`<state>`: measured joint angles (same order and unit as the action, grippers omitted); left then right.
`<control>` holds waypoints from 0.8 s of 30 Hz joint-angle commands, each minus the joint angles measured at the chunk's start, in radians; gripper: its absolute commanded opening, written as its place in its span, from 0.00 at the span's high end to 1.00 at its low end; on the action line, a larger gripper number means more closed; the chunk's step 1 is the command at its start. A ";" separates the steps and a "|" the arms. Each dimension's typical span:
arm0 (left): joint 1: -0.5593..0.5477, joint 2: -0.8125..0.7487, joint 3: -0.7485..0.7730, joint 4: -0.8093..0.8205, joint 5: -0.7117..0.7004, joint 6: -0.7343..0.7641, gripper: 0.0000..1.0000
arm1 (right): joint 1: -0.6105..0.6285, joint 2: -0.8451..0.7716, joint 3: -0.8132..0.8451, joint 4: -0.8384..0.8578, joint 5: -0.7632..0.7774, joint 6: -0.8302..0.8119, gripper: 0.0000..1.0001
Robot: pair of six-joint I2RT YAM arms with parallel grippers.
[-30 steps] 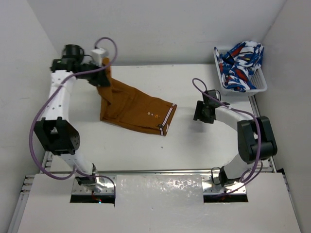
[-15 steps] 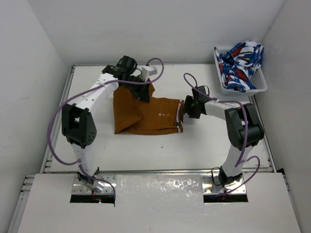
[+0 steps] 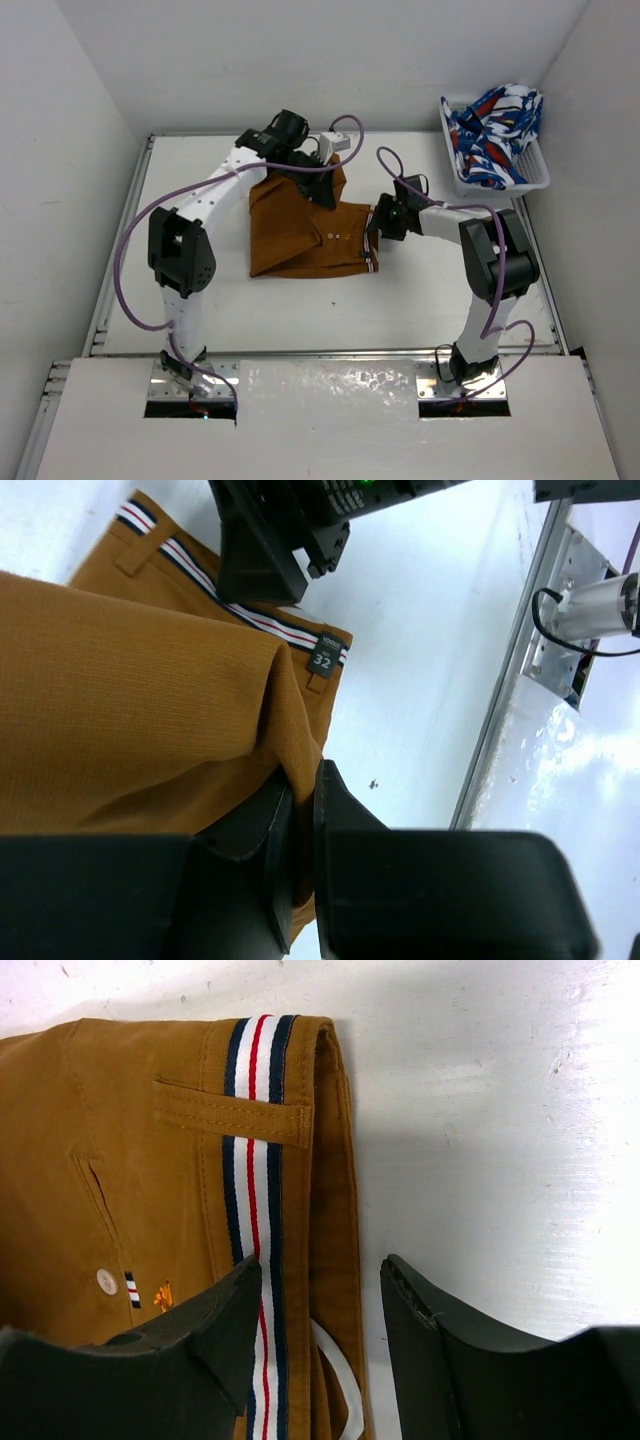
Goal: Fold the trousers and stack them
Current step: Fold the trousers
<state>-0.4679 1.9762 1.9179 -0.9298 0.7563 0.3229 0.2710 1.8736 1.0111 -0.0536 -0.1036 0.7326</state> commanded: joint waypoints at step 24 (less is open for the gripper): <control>0.544 -0.258 -0.094 -0.087 0.018 0.041 1.00 | 0.005 -0.096 0.069 -0.198 0.018 -0.091 0.37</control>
<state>-0.0185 1.8210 1.8740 -0.9829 0.7540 0.3382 0.2710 1.8580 1.0515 -0.1921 -0.0826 0.6708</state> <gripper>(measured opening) 0.052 0.633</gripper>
